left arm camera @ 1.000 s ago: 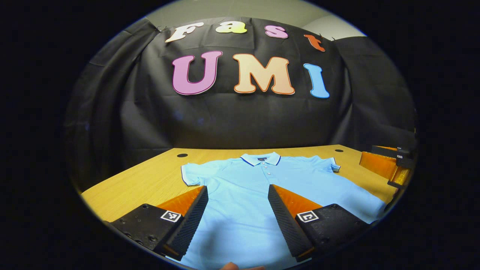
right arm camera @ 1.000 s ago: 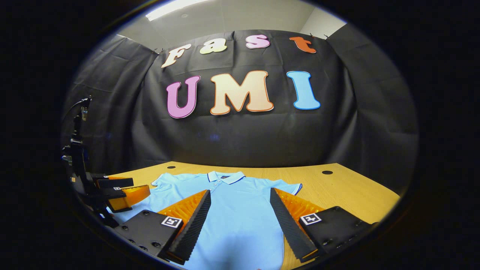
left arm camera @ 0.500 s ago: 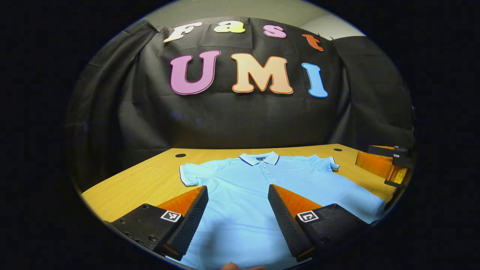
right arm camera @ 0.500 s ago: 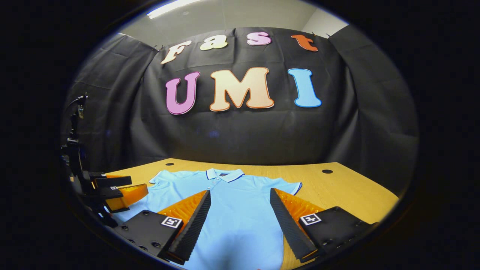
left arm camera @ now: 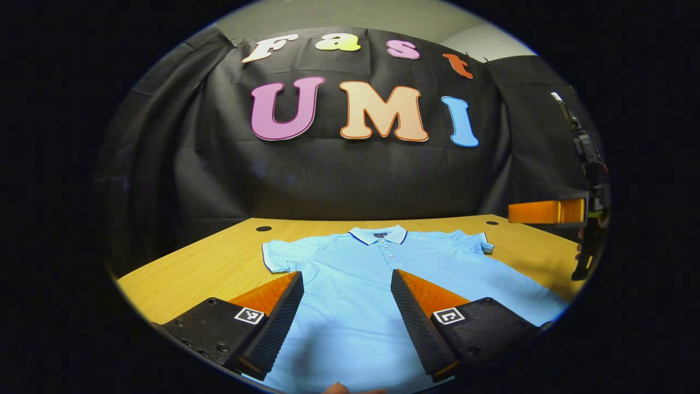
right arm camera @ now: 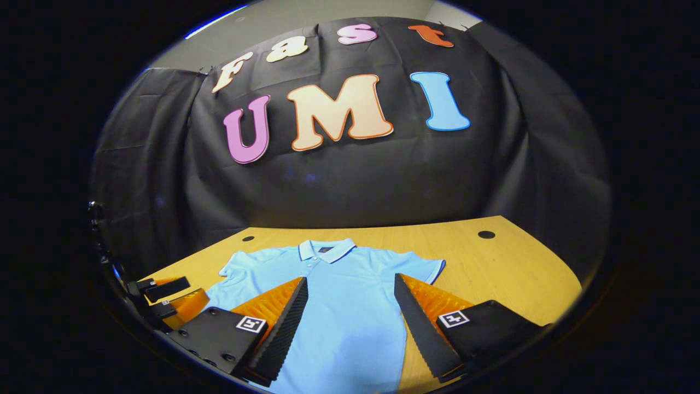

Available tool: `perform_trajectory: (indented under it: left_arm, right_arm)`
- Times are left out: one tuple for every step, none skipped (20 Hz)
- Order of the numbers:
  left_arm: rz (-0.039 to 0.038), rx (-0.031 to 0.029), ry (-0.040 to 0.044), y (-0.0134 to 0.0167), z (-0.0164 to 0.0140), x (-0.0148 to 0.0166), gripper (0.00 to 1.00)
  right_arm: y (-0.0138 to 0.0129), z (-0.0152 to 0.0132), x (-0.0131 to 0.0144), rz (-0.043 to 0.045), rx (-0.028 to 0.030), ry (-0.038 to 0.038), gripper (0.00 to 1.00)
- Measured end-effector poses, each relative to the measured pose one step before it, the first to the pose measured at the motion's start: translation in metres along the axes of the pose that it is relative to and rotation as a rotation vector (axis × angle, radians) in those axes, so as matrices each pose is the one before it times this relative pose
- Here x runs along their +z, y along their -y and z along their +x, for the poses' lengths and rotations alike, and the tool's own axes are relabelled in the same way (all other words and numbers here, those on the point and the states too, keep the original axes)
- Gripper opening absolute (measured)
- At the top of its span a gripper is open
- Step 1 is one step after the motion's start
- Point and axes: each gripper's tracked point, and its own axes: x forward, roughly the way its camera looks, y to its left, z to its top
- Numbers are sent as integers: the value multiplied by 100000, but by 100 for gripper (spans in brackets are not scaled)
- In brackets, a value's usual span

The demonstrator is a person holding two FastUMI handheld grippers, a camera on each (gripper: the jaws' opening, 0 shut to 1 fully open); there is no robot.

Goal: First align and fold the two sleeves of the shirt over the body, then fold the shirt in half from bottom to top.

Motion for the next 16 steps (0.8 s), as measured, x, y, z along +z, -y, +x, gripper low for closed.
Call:
perform_trajectory:
  left_arm:
    - [-195, -72, 329, -20, -16, 139, 96]
    - [-245, -31, 392, 15, -36, -55, 96]
    - [-145, -121, 200, 28, -30, 57, 96]
    - [-28, -74, 67, 20, -65, -38, 95]
    - [5, 109, -64, -66, 11, 51, 95]
    - [13, 237, -224, -98, -22, -102, 95]
    - [-30, 121, -83, -52, 87, 45, 95]
    - [-46, 61, 67, 37, -48, 32, 95]
    - [-86, 58, 181, -32, -38, 101, 95]
    - [-74, 0, 91, 21, 21, -41, 95]
    - [-78, -7, 161, -26, -33, 65, 95]
    - [-75, 73, 88, -51, -35, -53, 95]
    - [-39, 176, 139, -17, -21, 79, 95]
    - [-8, -25, -55, 31, 51, -40, 95]
    - [50, -51, -80, -28, 43, 74, 95]
    - [107, -171, -235, 27, -36, -137, 95]
  right_arm:
    - [1182, 1152, 529, -2314, -2179, -154, 98]
    - [1120, 1231, 519, -2276, -2419, -757, 98]
    - [1084, 1101, 213, -2496, -2812, -789, 98]
    - [1212, 1244, 176, -2454, -3178, -1366, 95]
    - [1055, 1393, -124, -2203, -2674, -2207, 98]
    - [670, 1315, -135, -1415, -1018, -2303, 98]
    - [466, 1302, -414, -236, -1141, -3437, 98]
    - [265, 1179, -119, 651, 90, -3027, 98]
    - [94, 1316, -225, 497, 539, -2958, 96]
    - [56, 1310, -471, 1317, 377, -3880, 98]
    - [55, 1074, -598, 1839, 229, -3605, 98]
    - [265, 964, -600, 406, -147, -3229, 98]
    - [533, 1105, -750, -411, -1587, -2991, 96]
    - [626, 1108, -760, -481, -1845, -1880, 99]
    - [260, 790, -920, -143, -1119, -2249, 97]
    - [201, 813, -1019, 195, -652, -2924, 99]
